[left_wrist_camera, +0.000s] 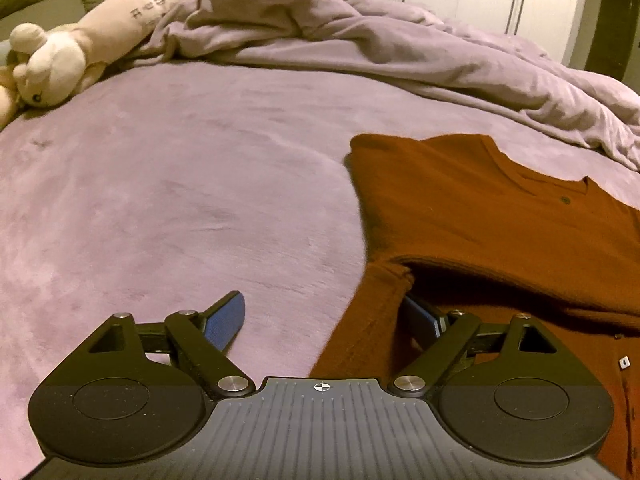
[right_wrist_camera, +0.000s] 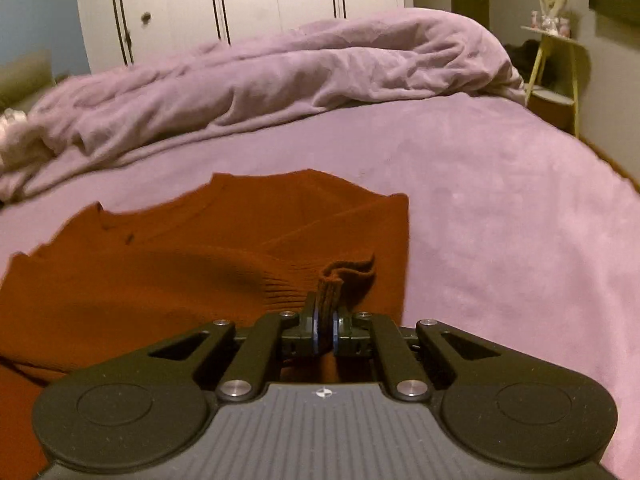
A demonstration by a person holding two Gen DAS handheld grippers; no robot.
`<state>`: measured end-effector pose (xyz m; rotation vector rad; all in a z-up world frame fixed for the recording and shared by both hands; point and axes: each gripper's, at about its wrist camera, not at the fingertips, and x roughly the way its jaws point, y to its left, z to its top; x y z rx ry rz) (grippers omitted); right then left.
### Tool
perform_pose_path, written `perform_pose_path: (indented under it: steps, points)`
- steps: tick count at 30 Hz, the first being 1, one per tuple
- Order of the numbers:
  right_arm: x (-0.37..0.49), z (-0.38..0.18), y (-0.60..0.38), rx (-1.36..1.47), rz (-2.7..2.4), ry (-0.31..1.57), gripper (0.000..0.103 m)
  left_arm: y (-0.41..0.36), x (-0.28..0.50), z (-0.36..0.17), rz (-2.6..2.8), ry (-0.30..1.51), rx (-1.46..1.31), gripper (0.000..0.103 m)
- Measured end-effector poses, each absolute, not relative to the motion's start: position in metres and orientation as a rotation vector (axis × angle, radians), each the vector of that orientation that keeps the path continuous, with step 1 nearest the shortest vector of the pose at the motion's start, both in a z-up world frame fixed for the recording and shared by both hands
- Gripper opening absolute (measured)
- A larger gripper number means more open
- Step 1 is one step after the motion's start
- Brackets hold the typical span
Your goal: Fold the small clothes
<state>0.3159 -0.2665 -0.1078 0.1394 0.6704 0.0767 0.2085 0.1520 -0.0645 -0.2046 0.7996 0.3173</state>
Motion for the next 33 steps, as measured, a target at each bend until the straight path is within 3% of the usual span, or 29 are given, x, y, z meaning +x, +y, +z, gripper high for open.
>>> perform_pose_path:
  steps: [8,14,20,27,33]
  points:
    - [0.317,-0.096,-0.269,0.139,0.132,0.583,0.006,0.152,0.209,-0.059,0.366,0.794,-0.204,0.090]
    - [0.318,-0.103,-0.283,0.117,0.052,0.645,0.012,0.150,0.199,-0.044,0.423,0.805,-0.145,0.090]
    - [0.310,-0.079,-0.256,0.119,0.089,0.553,0.016,0.115,0.221,-0.012,0.311,0.670,-0.101,0.096]
    - [0.323,-0.098,-0.145,-0.127,0.307,0.548,0.016,0.076,0.287,-0.058,0.239,0.692,-0.102,0.097]
    - [0.349,-0.126,-0.157,-0.236,0.192,0.575,0.016,0.083,0.298,-0.082,0.241,0.682,-0.081,0.103]
